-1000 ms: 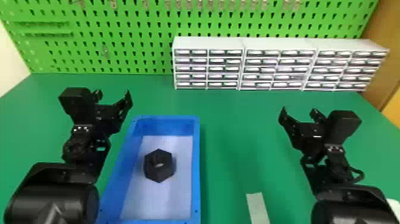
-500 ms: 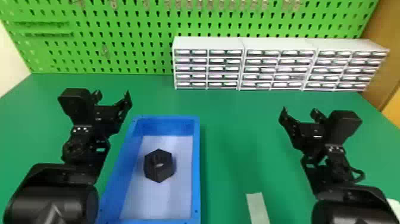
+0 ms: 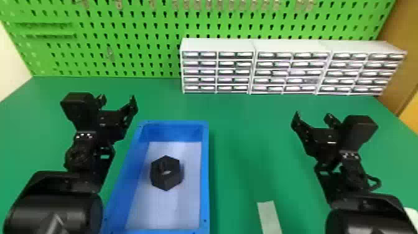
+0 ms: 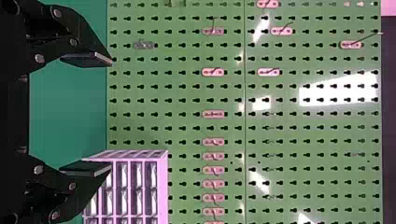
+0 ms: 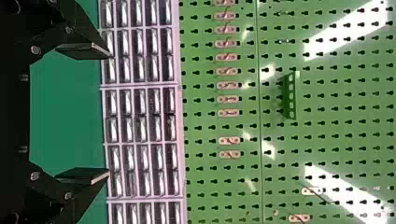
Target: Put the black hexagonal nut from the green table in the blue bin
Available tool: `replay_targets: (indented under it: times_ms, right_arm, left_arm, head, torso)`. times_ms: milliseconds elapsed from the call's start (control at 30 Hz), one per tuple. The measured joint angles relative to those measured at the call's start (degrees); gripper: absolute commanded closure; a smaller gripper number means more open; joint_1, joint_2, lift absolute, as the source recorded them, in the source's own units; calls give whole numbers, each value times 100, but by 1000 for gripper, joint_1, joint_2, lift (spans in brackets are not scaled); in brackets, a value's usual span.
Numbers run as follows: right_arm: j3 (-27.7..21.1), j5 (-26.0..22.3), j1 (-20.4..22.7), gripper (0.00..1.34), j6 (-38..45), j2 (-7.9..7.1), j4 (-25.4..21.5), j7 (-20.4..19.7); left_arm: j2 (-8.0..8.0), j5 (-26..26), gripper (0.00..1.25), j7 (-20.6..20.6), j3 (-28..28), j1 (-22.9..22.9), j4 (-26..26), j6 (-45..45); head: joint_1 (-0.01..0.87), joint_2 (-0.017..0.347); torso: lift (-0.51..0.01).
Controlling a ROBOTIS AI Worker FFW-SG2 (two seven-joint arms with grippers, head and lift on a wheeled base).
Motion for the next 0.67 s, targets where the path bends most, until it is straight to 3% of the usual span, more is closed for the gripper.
replay_targets:
  times_ms: [667]
  right_arm:
    - [31, 0, -16, 381, 0, -15, 0, 0]
  left_arm:
    - [0, 12, 463, 0, -4, 8, 0, 4]
  head:
    - [686, 52]
  torso:
    - [-97]
